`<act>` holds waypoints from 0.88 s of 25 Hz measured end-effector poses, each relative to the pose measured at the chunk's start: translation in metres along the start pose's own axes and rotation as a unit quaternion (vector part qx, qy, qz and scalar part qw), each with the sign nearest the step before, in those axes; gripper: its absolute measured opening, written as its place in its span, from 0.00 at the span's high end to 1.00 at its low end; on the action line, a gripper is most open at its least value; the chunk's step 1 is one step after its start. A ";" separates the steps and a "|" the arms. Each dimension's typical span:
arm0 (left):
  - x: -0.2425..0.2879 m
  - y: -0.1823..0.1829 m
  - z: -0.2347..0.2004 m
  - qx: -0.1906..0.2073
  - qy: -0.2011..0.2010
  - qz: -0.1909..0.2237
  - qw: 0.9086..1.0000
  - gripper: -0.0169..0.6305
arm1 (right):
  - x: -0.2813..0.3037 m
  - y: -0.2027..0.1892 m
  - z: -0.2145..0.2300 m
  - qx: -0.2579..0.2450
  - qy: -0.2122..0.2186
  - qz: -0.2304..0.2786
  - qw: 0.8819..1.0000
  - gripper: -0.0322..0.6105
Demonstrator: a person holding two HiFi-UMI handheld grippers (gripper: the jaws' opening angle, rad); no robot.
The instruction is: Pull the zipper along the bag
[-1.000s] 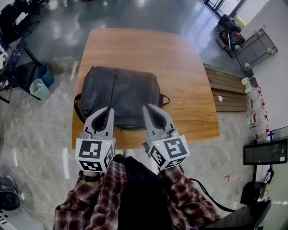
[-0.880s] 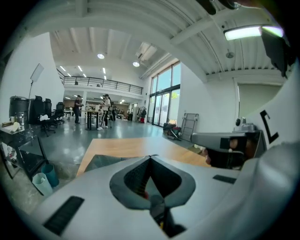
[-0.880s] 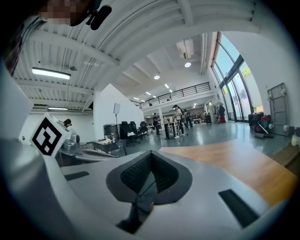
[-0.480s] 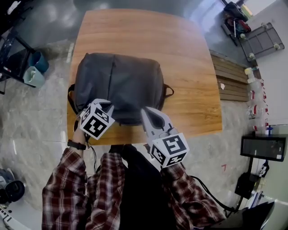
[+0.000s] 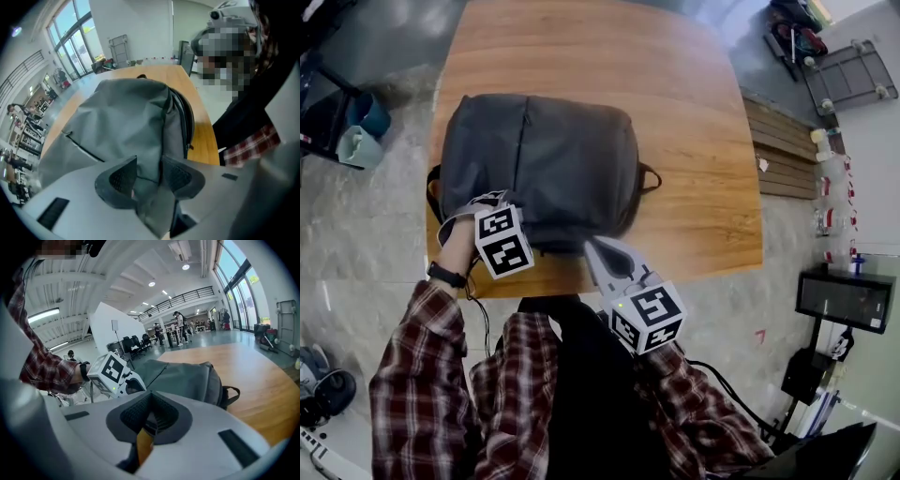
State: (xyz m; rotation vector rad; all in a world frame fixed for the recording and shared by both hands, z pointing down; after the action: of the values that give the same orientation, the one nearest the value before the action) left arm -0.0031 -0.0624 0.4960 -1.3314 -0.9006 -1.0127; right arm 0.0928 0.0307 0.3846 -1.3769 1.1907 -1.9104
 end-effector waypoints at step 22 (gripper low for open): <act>0.040 -0.012 -0.002 0.011 -0.055 0.001 0.998 0.74 | 0.116 -0.104 -0.045 0.022 0.084 -0.285 0.954 0.79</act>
State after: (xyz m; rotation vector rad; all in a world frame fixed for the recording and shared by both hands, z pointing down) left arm -0.0018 -0.0668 0.5373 -1.3800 -0.9903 -0.9320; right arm 0.0184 0.0069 0.5263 -1.6910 0.8682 -2.4715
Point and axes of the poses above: the fingertips, and each gripper's own axes: x forward along the fingers, z to its right, y out of its top, the point moved 3 cm from there along -x, backward along the fingers, and after that the axes turned 11 degrees about -x, right-handed, at the moved point
